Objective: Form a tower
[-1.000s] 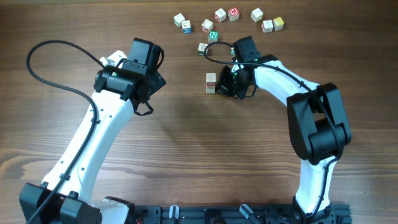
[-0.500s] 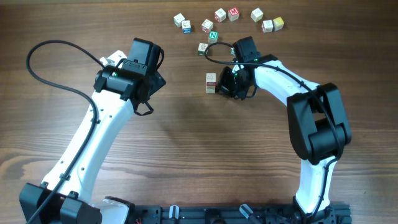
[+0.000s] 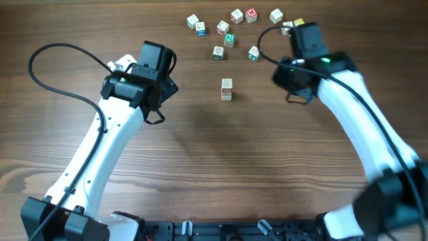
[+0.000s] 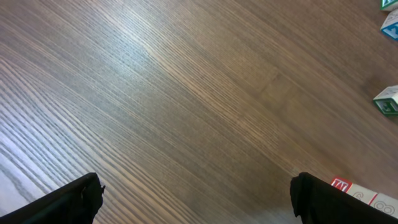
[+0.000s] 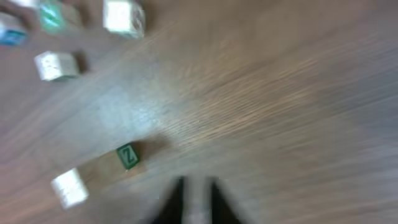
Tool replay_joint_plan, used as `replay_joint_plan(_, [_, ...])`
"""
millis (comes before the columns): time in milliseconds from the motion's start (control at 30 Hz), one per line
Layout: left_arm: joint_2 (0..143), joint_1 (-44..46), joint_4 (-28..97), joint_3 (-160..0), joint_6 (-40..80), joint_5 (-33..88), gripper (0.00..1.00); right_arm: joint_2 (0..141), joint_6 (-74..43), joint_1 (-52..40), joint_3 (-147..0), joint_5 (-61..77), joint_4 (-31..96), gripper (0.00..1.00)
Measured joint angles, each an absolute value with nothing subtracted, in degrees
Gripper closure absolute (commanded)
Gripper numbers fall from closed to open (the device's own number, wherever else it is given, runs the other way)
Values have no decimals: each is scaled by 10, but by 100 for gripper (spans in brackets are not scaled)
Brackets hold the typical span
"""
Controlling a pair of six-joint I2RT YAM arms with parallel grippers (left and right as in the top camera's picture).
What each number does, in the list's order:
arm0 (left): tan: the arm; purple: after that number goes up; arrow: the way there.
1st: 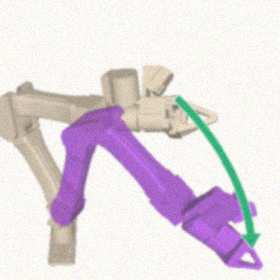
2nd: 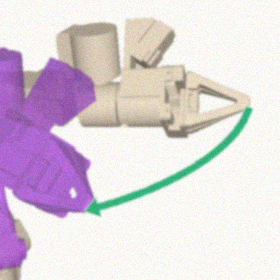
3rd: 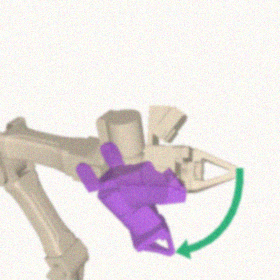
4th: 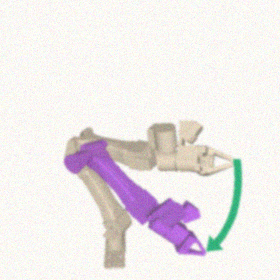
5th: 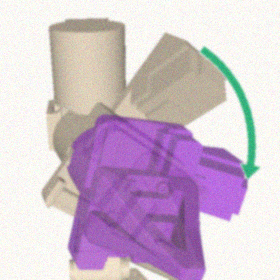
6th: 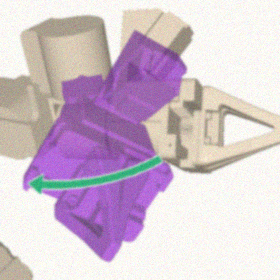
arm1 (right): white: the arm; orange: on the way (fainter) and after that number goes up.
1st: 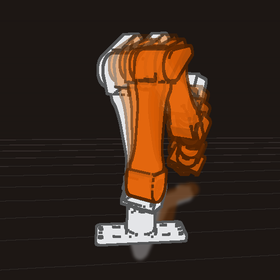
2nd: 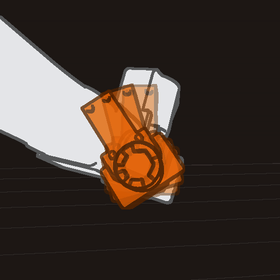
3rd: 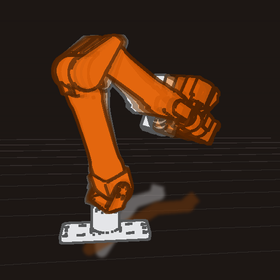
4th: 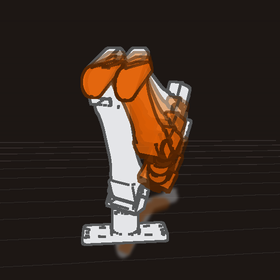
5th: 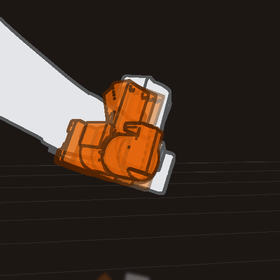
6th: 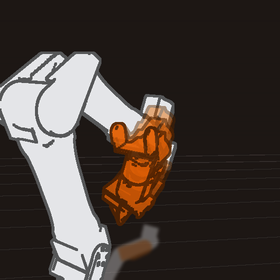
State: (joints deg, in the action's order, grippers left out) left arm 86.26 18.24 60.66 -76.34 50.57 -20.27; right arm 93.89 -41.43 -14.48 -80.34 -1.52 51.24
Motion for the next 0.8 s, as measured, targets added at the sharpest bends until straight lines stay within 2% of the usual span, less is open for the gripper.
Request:
replay_joint_plan(167, [863,182,607,-763,506,-203,0,783,-282,-145,-803,-66,547,0])
replay_joint_plan(400, [863,182,606,-763,506,-203,0,700,-145,-145,-803,-136,686,0])
replay_joint_plan(533, [863,182,607,-763,506,-203,0,667,-124,-145,-803,-198,747,1])
replay_joint_plan(800, [863,182,607,-763,506,-202,0,575,-123,-143,-803,-250,709,0])
